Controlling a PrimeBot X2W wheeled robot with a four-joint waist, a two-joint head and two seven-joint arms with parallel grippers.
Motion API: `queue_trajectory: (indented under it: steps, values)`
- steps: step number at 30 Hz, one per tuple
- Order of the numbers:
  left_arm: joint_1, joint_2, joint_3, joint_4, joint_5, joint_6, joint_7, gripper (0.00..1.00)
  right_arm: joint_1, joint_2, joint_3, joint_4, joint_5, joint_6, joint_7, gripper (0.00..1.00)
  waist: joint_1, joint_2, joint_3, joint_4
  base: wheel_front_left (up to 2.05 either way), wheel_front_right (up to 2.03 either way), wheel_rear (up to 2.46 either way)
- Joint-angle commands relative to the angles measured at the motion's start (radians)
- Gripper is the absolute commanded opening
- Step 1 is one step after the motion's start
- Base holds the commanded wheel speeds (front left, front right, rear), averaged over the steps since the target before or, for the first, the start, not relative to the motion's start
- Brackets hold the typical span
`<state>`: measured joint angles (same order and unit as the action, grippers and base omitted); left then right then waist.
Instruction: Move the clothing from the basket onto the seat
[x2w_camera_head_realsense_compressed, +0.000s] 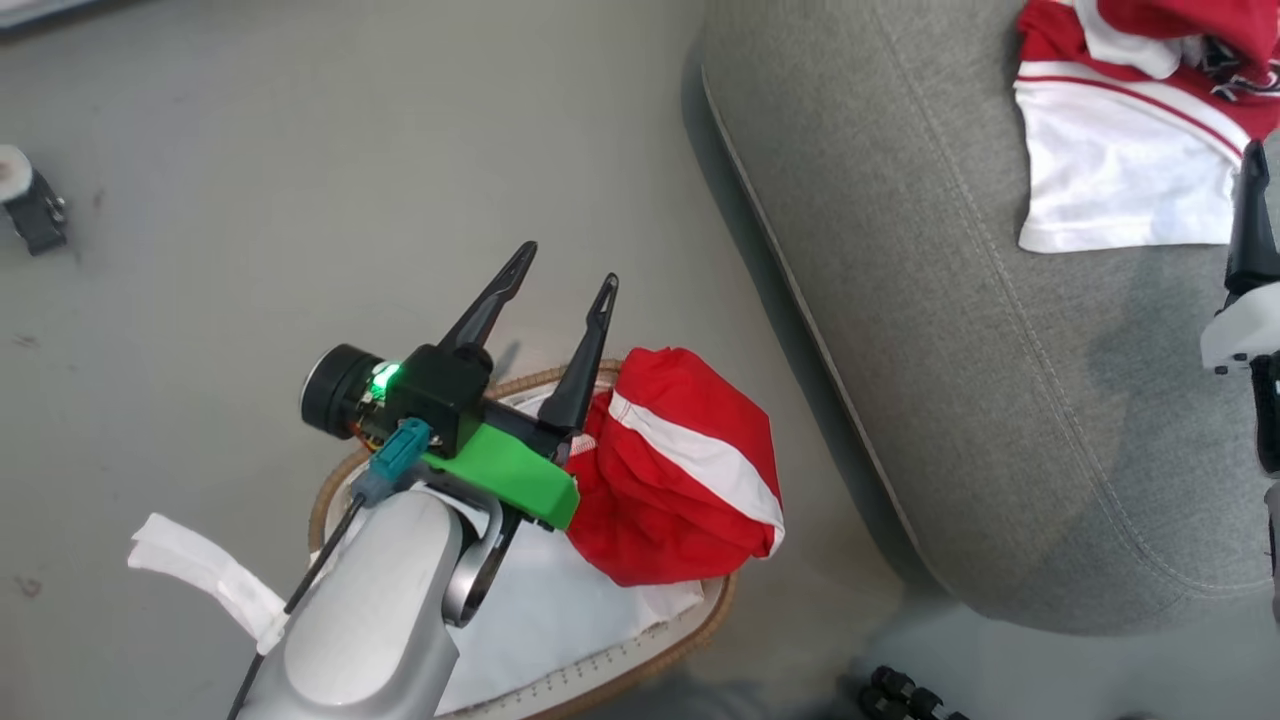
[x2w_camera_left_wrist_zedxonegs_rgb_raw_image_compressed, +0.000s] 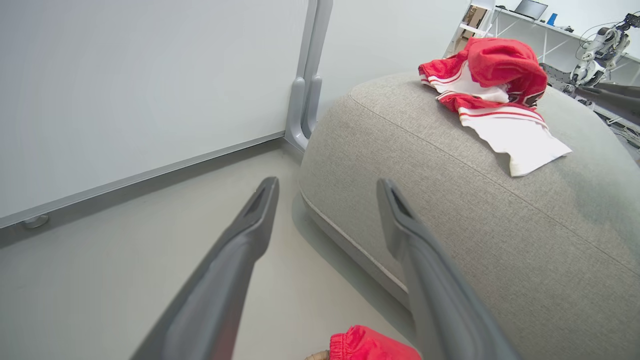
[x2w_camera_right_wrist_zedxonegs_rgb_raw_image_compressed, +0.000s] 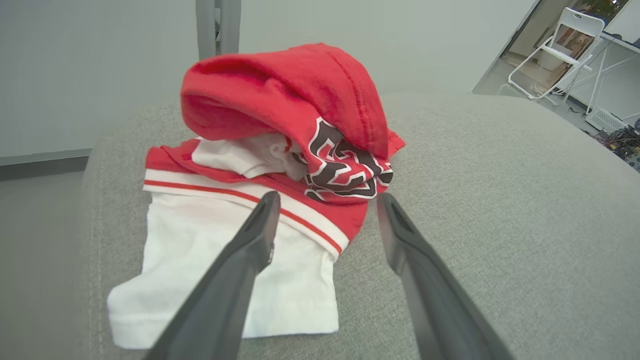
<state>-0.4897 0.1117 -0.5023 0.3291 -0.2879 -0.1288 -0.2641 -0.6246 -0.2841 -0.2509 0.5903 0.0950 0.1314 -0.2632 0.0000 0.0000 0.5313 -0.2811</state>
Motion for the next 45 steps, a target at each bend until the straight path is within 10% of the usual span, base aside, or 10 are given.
queue_trajectory:
  steps: [1, 29, 45]
  values:
    - [0.024, -0.003, 0.01, 0.004, 0.006, -0.003, -0.001, 1.0, 0.019, 0.005, -0.013, -0.021, 0.019, -0.001, -0.002, 1.0, 0.0, 0.0, -0.061, 0.018, 0.0, 0.0, 0.0]
    - [0.278, -0.06, 0.447, 0.014, 0.101, 0.0, -0.001, 1.0, 0.244, 0.188, 0.156, -0.21, 0.114, -0.001, -0.002, 1.0, 0.0, 0.0, -0.314, 0.23, 0.0, 0.0, 0.0]
    - [0.411, -0.06, 0.482, -0.007, 0.078, 0.016, -0.001, 1.0, 0.391, 0.2, 0.234, -0.201, 0.108, -0.001, -0.002, 1.0, 0.0, 0.0, -0.419, 0.239, 0.0, 0.0, 0.0]
